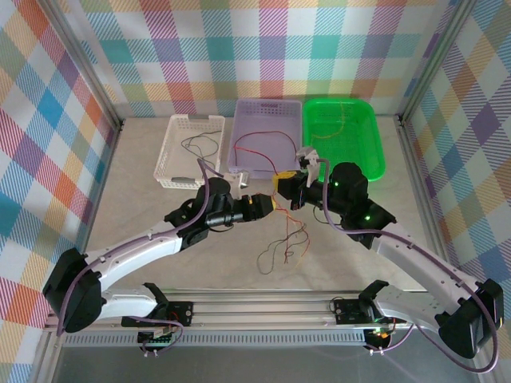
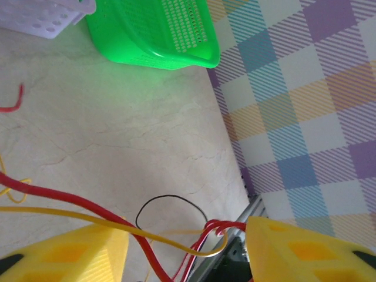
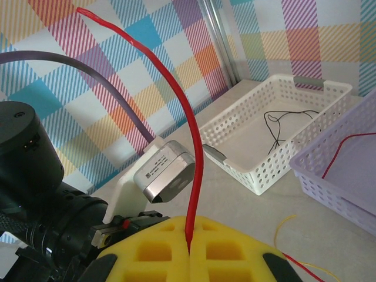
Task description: Untangle the cables
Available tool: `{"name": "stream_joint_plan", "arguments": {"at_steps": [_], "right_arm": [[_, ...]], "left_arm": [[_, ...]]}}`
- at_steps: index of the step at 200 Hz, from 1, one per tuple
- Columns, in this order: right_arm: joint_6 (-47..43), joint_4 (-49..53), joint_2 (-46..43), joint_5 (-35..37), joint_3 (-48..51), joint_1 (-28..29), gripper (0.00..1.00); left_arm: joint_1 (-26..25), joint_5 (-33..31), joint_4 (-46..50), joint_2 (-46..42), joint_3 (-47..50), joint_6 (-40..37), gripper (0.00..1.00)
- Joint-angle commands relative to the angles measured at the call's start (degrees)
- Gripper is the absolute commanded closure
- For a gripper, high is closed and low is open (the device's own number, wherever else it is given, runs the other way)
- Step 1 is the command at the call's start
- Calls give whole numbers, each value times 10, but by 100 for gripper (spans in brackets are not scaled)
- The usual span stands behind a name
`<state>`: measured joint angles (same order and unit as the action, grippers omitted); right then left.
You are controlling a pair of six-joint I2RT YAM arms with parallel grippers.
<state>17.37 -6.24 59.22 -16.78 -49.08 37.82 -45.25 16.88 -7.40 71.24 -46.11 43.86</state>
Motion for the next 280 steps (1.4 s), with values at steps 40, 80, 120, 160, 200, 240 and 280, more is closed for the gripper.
{"name": "stream_joint_plan", "arguments": {"at_steps": [40, 80, 120, 160, 200, 240, 280], "right_arm": [[26, -67, -7, 22, 14, -4, 100], [34, -78, -12, 35, 25, -6, 100], [38, -76, -16, 47, 25, -9, 100], [39, -32, -42, 114, 19, -28, 100], [39, 56, -91, 204, 4, -84, 100], [32, 138, -130, 277, -16, -144, 100], [36, 181, -165, 325, -29, -194, 100]], "left_arm": [[-8, 24, -26, 1, -6, 2, 67], [-8, 24, -30, -4, 5, 2, 76], [-7, 20, -30, -13, 10, -9, 100], [-7, -14, 22, -42, 16, -37, 100], [4, -79, 159, -86, 6, -90, 100], [46, -108, 289, -139, 4, -111, 100], [106, -115, 411, -193, -12, -142, 100]]}}
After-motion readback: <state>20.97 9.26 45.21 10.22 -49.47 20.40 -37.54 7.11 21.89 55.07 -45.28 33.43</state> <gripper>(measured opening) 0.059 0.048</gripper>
